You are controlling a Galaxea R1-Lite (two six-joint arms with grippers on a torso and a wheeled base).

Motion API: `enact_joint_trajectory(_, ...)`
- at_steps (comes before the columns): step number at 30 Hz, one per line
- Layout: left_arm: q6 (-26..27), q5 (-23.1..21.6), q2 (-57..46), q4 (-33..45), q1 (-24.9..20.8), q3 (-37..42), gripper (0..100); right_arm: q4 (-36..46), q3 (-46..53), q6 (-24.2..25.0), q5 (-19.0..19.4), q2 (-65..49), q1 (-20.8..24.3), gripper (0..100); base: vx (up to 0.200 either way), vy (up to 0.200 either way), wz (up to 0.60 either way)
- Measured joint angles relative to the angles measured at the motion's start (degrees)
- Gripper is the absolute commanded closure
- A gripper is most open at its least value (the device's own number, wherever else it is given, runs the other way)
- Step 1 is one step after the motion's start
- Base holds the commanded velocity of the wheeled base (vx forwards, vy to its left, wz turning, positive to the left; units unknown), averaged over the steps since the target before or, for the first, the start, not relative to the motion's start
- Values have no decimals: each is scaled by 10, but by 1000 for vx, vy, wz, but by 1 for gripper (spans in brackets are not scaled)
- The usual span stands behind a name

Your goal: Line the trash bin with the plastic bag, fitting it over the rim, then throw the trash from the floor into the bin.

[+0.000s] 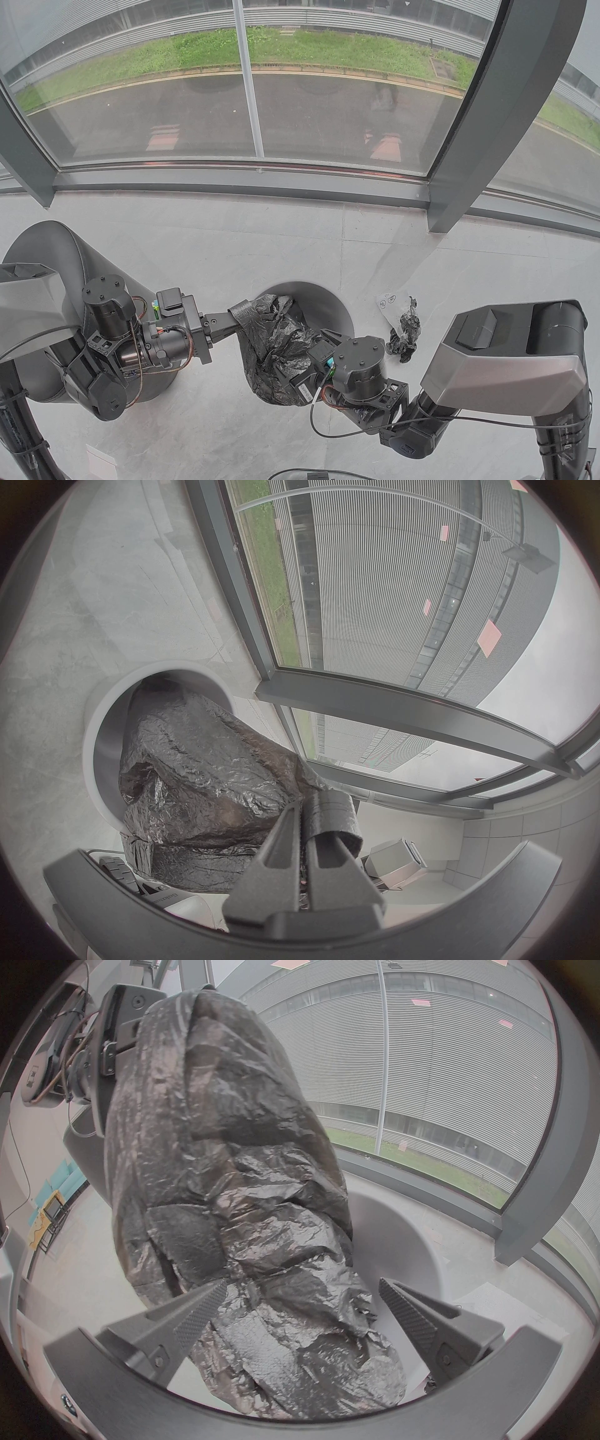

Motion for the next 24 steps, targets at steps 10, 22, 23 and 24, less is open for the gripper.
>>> enact_joint_trajectory(10, 0, 0, 0, 0, 1, 0, 100, -12, 20, 1, 0, -3, 23, 0, 0, 0, 0)
enact_joint_trajectory(22, 0, 0, 0, 0, 1, -1, 100, -19, 20, 0, 0, 13, 39, 0, 0, 0, 0)
enact_joint_trajectory(23, 0, 0, 0, 0, 2, -1, 100, -19, 19, 0, 0, 16, 40, 0, 0, 0, 0)
enact_joint_trajectory(24, 0, 0, 1, 0, 2, -1, 100, -19, 18, 0, -1, 18, 40, 0, 0, 0, 0)
